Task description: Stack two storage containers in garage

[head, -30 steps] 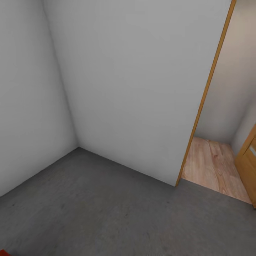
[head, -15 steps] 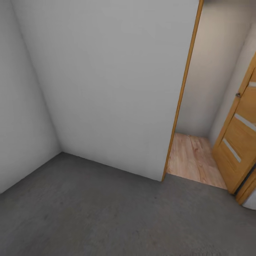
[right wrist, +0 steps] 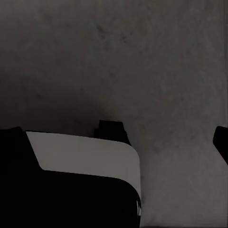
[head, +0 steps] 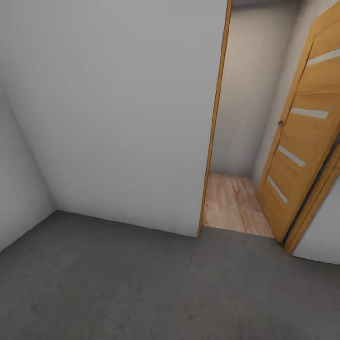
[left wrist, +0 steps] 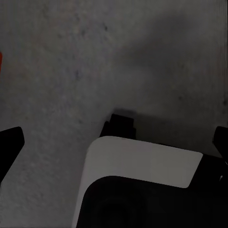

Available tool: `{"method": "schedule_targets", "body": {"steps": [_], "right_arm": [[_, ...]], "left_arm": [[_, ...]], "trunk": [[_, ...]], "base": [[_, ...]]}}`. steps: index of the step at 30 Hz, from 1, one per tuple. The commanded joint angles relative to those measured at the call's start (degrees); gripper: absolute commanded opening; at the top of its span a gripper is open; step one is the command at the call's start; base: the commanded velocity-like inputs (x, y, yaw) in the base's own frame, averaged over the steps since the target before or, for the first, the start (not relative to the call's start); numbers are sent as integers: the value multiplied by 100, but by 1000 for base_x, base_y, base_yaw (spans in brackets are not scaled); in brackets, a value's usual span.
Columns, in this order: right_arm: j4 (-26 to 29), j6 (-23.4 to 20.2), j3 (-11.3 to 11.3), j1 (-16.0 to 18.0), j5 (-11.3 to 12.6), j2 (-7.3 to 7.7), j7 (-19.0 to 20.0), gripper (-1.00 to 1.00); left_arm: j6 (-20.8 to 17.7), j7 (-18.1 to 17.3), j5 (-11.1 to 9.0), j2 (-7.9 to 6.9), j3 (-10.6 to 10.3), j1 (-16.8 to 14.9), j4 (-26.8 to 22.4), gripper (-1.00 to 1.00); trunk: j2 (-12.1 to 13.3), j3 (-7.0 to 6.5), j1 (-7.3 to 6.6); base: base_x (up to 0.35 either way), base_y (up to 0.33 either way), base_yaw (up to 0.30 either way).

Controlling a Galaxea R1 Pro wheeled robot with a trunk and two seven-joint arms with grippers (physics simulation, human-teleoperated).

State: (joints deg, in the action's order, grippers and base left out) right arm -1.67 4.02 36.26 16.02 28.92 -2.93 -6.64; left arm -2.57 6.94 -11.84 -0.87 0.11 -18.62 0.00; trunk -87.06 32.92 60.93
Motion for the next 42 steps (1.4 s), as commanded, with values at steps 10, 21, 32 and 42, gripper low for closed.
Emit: {"method": "schedule_targets", "body": {"steps": [10, 21, 32, 42], "right_arm": [[-18, 28, 53, 7, 53, -6, -4, 100], [-18, 27, 56, 7, 53, -11, -4, 100], [-18, 28, 56, 7, 53, -8, -4, 100], [-18, 28, 51, 7, 53, -6, -4, 100]], "left_arm": [[-15, 9, -35, -1, -2, -2, 0, 100], [-15, 9, -29, 4, -2, -2, 0, 100], [-15, 9, -29, 15, -2, -1, 0, 100], [-15, 9, -29, 17, -2, -1, 0, 100]], "trunk": [[-3, 5, 0], [-3, 5, 0], [-3, 5, 0], [-3, 5, 0]], "base": [[0, 0, -287], [0, 0, -287], [0, 0, -287], [0, 0, -287]]}}
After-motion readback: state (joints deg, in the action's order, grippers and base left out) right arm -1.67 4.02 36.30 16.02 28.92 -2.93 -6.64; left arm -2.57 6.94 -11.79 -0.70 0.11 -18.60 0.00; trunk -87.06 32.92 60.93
